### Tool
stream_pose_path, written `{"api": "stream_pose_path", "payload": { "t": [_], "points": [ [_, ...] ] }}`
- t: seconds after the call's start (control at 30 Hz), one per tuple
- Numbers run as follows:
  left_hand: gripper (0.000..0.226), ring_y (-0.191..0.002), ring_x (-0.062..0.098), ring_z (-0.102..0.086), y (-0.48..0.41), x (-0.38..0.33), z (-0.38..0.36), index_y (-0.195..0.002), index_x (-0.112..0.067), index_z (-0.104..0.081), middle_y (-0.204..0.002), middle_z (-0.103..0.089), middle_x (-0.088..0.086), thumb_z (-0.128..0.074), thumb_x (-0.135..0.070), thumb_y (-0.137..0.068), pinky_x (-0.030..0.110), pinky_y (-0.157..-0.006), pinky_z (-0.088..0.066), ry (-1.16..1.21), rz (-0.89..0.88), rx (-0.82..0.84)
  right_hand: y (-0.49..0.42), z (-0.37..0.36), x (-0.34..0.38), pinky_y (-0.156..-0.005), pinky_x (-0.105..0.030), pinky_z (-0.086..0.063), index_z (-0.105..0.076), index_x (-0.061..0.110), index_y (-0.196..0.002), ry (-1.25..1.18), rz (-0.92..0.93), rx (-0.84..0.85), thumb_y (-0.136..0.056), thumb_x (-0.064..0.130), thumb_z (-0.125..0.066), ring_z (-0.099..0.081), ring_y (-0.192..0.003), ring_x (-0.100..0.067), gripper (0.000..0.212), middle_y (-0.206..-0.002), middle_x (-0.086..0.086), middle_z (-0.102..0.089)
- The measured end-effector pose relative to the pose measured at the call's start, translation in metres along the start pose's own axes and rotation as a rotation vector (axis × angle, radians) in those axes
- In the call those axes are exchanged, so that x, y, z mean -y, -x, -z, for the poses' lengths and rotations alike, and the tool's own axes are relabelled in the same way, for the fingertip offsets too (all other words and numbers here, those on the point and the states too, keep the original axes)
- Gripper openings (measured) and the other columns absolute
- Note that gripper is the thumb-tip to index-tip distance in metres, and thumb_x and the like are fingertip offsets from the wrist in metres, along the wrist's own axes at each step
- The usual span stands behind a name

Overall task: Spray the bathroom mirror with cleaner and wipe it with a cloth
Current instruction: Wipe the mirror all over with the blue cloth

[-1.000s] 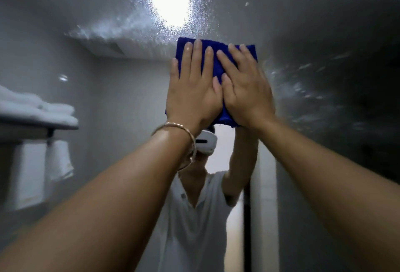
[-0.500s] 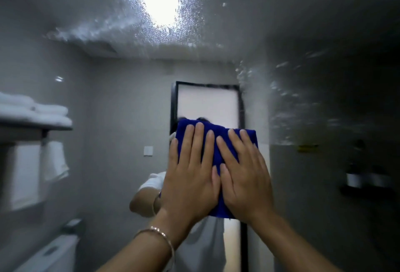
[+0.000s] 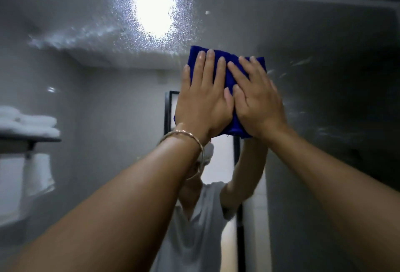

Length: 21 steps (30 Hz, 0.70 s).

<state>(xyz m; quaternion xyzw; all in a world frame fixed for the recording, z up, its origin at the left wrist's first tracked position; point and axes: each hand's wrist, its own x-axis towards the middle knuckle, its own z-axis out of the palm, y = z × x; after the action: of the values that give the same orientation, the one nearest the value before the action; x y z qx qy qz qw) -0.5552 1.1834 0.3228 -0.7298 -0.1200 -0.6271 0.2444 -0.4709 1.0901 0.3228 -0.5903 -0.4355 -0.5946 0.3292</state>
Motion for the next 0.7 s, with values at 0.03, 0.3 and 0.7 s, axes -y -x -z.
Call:
{"api": "stream_pose_path", "payload": {
  "t": [0.03, 0.3, 0.7],
  "points": [
    [0.061, -0.145, 0.027, -0.004, 0.005, 0.0, -0.001, -0.149, -0.011, -0.012, -0.157, -0.008, 0.013, -0.014, -0.036, -0.093, 0.045, -0.117, -0.005, 0.005, -0.008, -0.008, 0.005, 0.0, 0.001, -0.112, -0.03, -0.007, -0.033, 0.021, -0.147, -0.004, -0.01, -0.017, -0.095, 0.028, -0.029, -0.014, -0.145, -0.015, 0.052, -0.155, -0.001, -0.028],
    [0.059, -0.142, 0.031, -0.018, 0.08, -0.036, -0.012, -0.145, -0.007, -0.026, -0.152, -0.024, 0.016, -0.024, -0.034, -0.093, 0.049, -0.114, -0.016, 0.057, -0.066, -0.031, 0.096, -0.002, -0.007, -0.115, -0.036, -0.015, -0.021, 0.022, -0.145, -0.012, -0.058, -0.042, -0.094, 0.026, -0.031, -0.013, -0.143, -0.012, 0.052, -0.152, -0.003, -0.031],
    [0.064, -0.14, 0.035, -0.024, 0.092, -0.056, -0.017, -0.142, -0.003, -0.028, -0.149, -0.029, 0.021, -0.026, -0.036, -0.088, 0.053, -0.112, -0.021, 0.066, -0.21, 0.054, 0.131, 0.008, -0.032, -0.115, -0.037, -0.017, -0.028, 0.02, -0.146, -0.027, -0.025, -0.011, -0.092, 0.027, -0.033, -0.017, -0.143, -0.015, 0.054, -0.151, -0.005, -0.033]
  ]
}}
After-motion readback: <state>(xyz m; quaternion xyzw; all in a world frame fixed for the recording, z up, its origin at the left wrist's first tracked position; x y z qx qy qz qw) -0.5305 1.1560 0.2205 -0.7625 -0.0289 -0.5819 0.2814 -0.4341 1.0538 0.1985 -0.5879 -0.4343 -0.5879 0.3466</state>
